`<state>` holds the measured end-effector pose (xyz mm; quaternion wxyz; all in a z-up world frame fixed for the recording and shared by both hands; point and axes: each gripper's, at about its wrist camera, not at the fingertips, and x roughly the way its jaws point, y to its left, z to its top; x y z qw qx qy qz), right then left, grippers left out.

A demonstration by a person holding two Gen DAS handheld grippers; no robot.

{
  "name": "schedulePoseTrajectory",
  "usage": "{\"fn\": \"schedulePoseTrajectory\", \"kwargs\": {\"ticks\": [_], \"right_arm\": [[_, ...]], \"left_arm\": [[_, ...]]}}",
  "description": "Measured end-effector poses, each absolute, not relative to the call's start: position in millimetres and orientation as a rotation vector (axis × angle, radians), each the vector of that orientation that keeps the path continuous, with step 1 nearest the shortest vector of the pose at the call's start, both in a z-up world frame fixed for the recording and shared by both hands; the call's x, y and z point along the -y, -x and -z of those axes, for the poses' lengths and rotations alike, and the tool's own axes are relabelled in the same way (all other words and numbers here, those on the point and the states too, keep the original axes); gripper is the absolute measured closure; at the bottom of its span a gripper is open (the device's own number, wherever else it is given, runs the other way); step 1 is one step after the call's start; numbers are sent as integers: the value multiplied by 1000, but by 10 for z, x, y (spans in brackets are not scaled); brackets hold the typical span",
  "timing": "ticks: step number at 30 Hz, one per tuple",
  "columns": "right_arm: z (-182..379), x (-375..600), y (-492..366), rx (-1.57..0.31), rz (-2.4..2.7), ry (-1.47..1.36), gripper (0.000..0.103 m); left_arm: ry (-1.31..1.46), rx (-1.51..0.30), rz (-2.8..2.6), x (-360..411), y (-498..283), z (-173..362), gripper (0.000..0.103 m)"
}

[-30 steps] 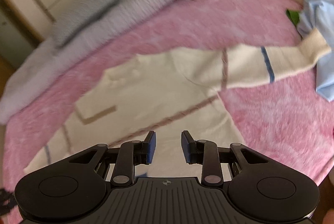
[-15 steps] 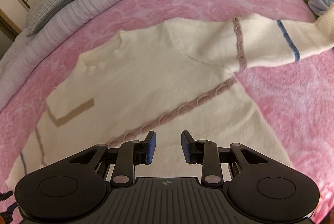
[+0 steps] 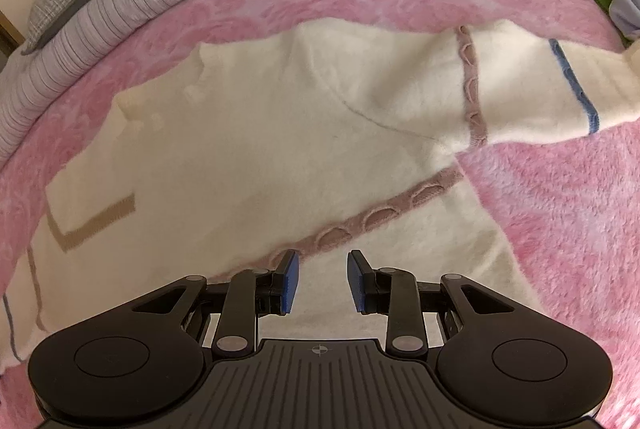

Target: Fold clothes

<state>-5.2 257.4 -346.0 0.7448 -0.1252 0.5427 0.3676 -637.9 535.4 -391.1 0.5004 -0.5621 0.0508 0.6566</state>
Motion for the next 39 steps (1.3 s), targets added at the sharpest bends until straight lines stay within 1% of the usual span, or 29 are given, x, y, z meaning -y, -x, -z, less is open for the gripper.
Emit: {"fn": "schedulePoseTrajectory", "kwargs": {"ticks": [1, 3, 6, 9, 12, 14, 15, 17, 20, 21, 23, 28, 34, 39], "right_arm": [[3467, -2561, 17, -1191, -801, 267, 72], [3478, -2534, -54, -1195, -795, 253, 72], [3445, -2460, -206, -1185, -790, 235, 72], [3411, -2322, -394, -1175, -769, 211, 72], [3380, -2155, -599, -1174, -734, 184, 72], [3360, -2044, -730, -1171, -716, 163, 72], [3351, -1991, -801, -1169, -707, 153, 72], [3344, -1901, -940, -1170, -688, 136, 72], [3345, -1800, -1116, -1174, -666, 120, 72], [3344, -1789, -1151, -1176, -671, 117, 72], [3343, -1769, -1215, -1180, -684, 111, 72], [3433, -1954, -1124, -1279, -857, -3, 72], [3757, -2544, -753, -1482, -1063, -135, 72], [4148, -2968, -512, -1635, -1020, -248, 72]], "left_arm": [[1320, -129, -1583, -5354, 6321, 3847, 100], [1239, -139, -1573, -5350, 6200, 3711, 100], [1056, -145, -1501, -5268, 5810, 3291, 100], [959, -109, -1320, -5107, 5213, 2867, 100], [900, -109, -1072, -4837, 4393, 2553, 100], [945, -196, -905, -4631, 3805, 2659, 98], [966, -240, -820, -4527, 3511, 2718, 94], [1005, -326, -650, -4321, 2923, 2834, 89], [1077, -525, -617, -4091, 2473, 3250, 90], [1087, -581, -626, -4050, 2421, 3331, 90], [1106, -626, -653, -3946, 2483, 3420, 90], [1061, -681, -798, -4030, 2956, 3415, 90], [1005, -739, -908, -4259, 3362, 3448, 90], [1002, -744, -927, -4317, 3512, 3541, 90]]}}
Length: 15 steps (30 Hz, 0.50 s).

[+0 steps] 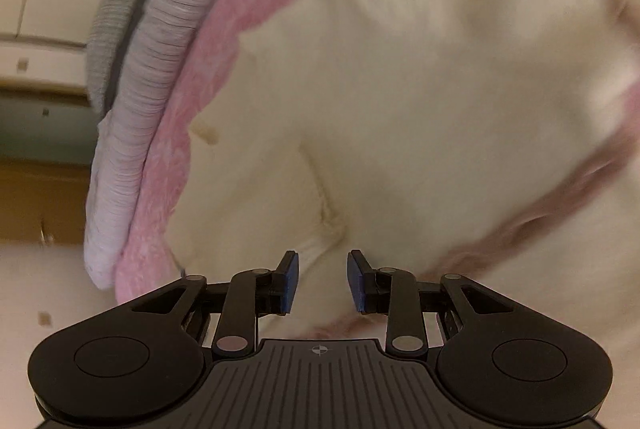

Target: Fold clothes

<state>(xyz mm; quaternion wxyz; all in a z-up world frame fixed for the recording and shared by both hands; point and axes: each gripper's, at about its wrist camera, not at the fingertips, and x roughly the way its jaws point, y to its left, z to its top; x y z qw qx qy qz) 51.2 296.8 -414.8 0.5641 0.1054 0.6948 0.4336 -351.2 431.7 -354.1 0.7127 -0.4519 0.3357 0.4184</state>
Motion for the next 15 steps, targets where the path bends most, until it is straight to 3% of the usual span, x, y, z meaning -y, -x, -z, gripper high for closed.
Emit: {"fn": "schedulePoseTrajectory", "kwargs": {"ticks": [4, 5, 11, 15], "right_arm": [[4167, -3143, -428, -1570, -1003, -289, 74], [4098, -3186, -396, -1522, -1032, -255, 92], [3295, -3126, -251, -1053, -1255, -178, 93], [3268, -2985, -470, -1028, -1142, -133, 93]], "left_arm": [[1003, -731, -927, -4384, 3508, 3616, 90], [1002, -730, -925, -4406, 3501, 3629, 90], [935, -731, -905, -4467, 3396, 3609, 90], [918, -742, -894, -4510, 3287, 3669, 90]]}}
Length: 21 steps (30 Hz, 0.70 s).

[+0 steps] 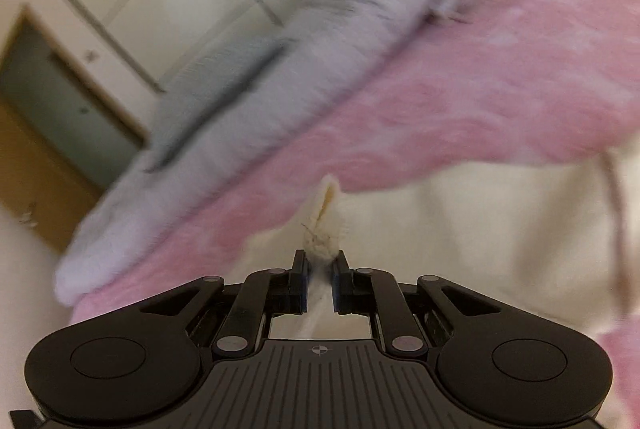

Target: Fold clothes

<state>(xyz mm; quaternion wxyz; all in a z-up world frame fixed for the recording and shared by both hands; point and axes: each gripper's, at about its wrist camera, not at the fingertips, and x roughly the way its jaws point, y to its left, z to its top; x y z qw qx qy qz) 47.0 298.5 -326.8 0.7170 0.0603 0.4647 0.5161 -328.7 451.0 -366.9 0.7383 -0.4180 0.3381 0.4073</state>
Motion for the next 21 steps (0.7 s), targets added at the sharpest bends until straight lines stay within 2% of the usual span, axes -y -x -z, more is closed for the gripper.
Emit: {"fn": "schedulePoseTrajectory", "kwargs": {"ticks": [6, 10, 13, 16, 21], "right_arm": [[3634, -2765, -804, -1085, -950, -61, 93], [3597, -2760, -821, -1053, -975, -48, 93], [3684, -2781, -848, -1098, -937, 22, 92], [3766, -2721, -929, -1193, -879, 21, 87], [3616, -2499, -1016, -1122, -867, -20, 74]], "left_arm": [[859, -805, -886, -4489, 3152, 3799, 90], [840, -829, -896, -4459, 3165, 3791, 89], [816, -859, -905, -4413, 3147, 3717, 90], [770, -878, -896, -4345, 3121, 3557, 90], [690, -820, -893, -4246, 3028, 3320, 89]]}}
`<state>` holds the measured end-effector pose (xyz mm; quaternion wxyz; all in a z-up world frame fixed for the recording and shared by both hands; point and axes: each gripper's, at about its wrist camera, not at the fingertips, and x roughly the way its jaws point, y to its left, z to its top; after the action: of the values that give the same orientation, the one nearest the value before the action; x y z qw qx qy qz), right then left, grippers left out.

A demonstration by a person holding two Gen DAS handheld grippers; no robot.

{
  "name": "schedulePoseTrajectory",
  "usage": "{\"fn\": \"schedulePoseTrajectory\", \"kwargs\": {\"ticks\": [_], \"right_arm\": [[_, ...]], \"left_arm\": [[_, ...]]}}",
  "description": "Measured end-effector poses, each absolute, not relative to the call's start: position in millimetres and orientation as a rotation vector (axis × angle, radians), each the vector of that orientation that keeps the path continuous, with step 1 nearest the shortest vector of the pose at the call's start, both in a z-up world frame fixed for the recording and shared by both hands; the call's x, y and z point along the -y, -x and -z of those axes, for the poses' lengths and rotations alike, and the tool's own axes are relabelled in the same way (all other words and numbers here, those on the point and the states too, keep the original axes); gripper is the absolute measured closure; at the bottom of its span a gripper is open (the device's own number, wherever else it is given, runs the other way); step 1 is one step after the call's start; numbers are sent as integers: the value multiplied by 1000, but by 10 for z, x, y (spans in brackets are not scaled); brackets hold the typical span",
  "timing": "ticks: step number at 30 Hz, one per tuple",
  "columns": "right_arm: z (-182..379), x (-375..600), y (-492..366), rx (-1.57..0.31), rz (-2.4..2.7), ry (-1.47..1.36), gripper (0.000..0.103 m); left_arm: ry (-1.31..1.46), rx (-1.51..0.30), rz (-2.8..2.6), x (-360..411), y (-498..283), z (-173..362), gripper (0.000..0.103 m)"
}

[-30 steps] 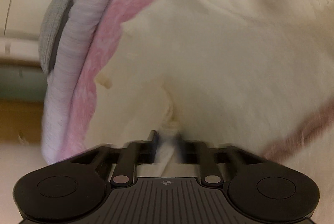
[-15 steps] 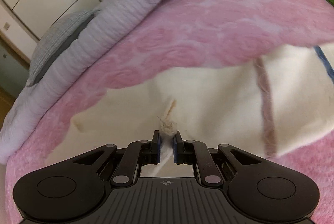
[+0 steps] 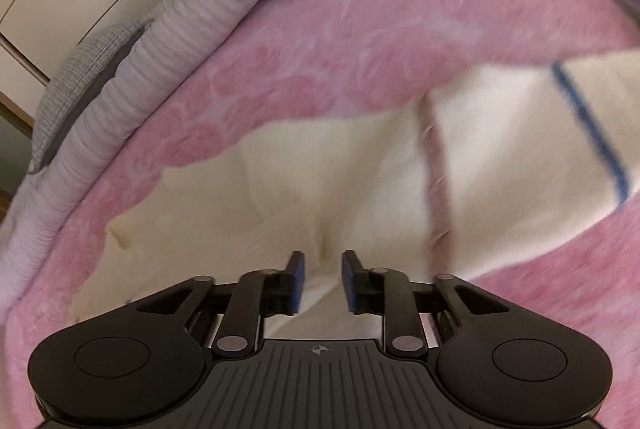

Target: Fold clothes

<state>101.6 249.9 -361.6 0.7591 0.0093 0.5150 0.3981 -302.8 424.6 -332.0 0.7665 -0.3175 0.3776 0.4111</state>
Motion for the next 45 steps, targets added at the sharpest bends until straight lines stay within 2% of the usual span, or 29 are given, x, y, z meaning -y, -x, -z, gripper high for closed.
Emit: {"fn": "schedulePoseTrajectory", "kwargs": {"ticks": [4, 7, 11, 15, 21, 24, 25, 26, 27, 29, 32, 37, 39, 41, 45], "right_arm": [[3754, -2359, -1223, -1182, -834, 18, 74], [3671, -2046, -1459, -1198, -793, -97, 74], [3602, -1435, -1884, -1167, -657, -224, 72], [3698, -701, -2373, -1146, -442, -415, 57], [3879, -66, -2752, -1063, -302, -742, 56], [3994, -34, -2860, -1061, -286, -787, 58], [3989, -64, -2875, -1059, -278, -756, 63], [3976, -97, -2892, -1058, -270, -719, 94], [3927, -147, -2923, -1063, -266, -651, 99], [3728, -336, -2908, -1032, -271, -491, 99], [3214, -804, -2596, -844, -435, -207, 99], [2497, -1624, -1467, -541, -856, 106, 99], [2455, -1925, -922, -525, -1049, 170, 99], [2593, -2198, -425, -605, -1230, 291, 97], [3108, -2429, 325, -798, -1353, 659, 78]], "left_arm": [[709, -939, -917, -4361, 2792, 3636, 88], [752, -1026, -958, -4396, 2677, 3736, 89], [729, -1003, -953, -4241, 2578, 3534, 88], [745, -980, -928, -4099, 2429, 3411, 88], [820, -923, -917, -4143, 2217, 3377, 88], [837, -902, -922, -4205, 2163, 3355, 88], [840, -895, -921, -4202, 2153, 3335, 88], [841, -891, -921, -4204, 2159, 3324, 88], [842, -888, -920, -4207, 2165, 3315, 88], [846, -885, -925, -4193, 2196, 3299, 88], [862, -867, -933, -4155, 2298, 3272, 88], [926, -841, -942, -4060, 2558, 3257, 88], [958, -831, -944, -4024, 2668, 3252, 88], [987, -822, -948, -3987, 2789, 3247, 88], [1033, -815, -948, -3946, 2971, 3270, 88]]}}
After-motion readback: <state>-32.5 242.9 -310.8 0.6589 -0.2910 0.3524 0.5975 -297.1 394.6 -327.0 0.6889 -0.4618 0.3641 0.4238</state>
